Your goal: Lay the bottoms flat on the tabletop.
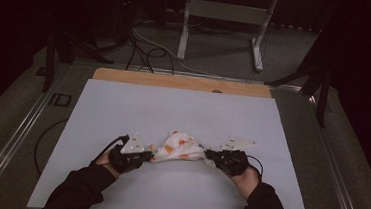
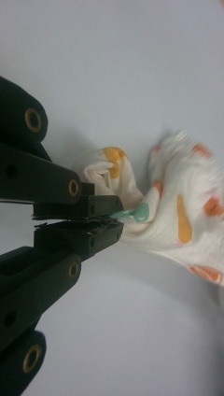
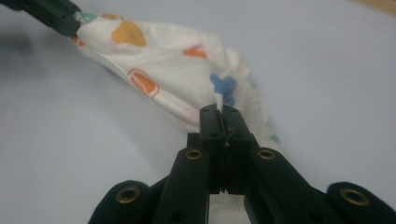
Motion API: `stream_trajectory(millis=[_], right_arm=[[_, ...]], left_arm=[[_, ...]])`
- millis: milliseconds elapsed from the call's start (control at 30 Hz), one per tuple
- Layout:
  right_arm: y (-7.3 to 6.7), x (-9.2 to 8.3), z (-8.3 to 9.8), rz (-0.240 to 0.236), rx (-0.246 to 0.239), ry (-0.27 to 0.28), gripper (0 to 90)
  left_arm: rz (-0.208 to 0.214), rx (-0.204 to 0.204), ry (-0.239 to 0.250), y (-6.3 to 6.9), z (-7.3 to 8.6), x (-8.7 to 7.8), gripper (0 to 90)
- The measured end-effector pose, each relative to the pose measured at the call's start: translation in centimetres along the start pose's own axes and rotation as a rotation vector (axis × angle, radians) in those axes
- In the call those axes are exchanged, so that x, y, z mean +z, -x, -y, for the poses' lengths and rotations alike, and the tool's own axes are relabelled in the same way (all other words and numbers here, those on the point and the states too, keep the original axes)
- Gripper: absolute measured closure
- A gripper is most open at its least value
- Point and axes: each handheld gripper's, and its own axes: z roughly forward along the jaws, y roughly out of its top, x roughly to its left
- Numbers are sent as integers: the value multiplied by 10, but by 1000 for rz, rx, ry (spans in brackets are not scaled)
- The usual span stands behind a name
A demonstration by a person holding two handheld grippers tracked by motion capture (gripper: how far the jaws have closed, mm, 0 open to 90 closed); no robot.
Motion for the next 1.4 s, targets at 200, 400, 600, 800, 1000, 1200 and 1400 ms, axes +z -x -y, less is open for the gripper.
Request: stream_trajectory(millis=[200, 400, 600, 800, 1000, 1200, 1400], right_arm=[[-19, -1, 17, -42, -52, -69, 886], [-28, -1, 27, -49, -84, -106, 884], [-29, -3, 35, -67, -82, -128, 883], [-30, -2, 44, -48, -86, -162, 883], [-28, -10, 36, -74, -71, -132, 772], [-18, -35, 15, -59, -38, -27, 415], [-2, -46, 0, -37, 18, 34, 122]], left_arm=[[33, -2, -28, 16, 13, 0, 866], [74, -7, -39, 30, 22, -3, 863], [138, 3, -73, 47, 27, -2, 859], [171, -1, -100, 54, 31, -1, 881], [145, -7, -47, 49, 26, -10, 783], [49, -82, 43, 30, 9, -19, 277], [49, -95, 32, 4, -12, -14, 183]])
